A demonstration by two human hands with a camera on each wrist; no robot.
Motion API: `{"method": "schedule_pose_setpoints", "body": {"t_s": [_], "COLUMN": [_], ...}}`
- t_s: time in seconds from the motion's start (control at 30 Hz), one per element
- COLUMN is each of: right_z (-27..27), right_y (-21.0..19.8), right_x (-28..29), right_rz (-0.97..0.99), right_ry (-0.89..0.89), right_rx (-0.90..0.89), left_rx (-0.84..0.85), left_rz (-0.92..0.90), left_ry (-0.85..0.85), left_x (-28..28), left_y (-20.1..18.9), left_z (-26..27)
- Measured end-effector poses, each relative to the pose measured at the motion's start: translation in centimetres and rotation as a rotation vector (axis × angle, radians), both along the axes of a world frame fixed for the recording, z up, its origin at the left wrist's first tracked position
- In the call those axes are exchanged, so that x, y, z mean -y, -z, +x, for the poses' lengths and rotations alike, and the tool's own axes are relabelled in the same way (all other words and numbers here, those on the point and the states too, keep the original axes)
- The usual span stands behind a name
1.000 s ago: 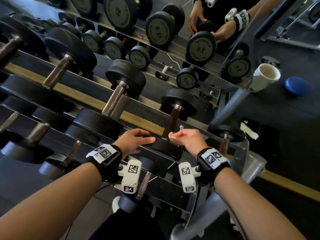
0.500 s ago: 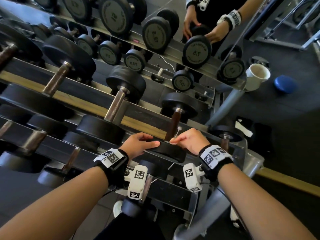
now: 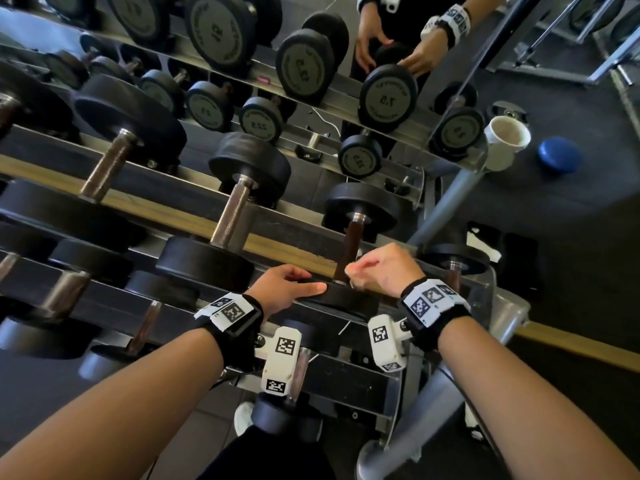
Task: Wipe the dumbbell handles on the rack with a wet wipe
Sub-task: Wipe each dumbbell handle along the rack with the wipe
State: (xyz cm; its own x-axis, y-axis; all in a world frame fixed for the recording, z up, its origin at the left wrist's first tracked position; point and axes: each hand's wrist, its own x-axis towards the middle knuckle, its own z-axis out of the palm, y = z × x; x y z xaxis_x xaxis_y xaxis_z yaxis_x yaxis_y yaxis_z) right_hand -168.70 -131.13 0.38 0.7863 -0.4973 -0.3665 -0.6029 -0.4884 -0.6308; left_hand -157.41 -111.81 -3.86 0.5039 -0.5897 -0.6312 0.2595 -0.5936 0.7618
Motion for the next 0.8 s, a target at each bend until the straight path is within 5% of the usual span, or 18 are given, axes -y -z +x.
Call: {"method": "schedule_pose_setpoints", "body": {"t_s": [0.13,0.8], "right_z": [0.7,-1.5], "right_y": [0.5,1.8], "right_x": [0.6,-0.2], "right_rz": [-0.095,0.072], "right_ry": [0.26,-0.02], "right_rx": [0.27,0.057], "left_rx": [-0.021,0.041], "left_rz": [-0.003,-0.028], "left_ry": [-0.008,-0.099], "left_x": [-0.1,0.2], "left_y": [0.2,-1.2], "left_z": [0.0,-1.1]}}
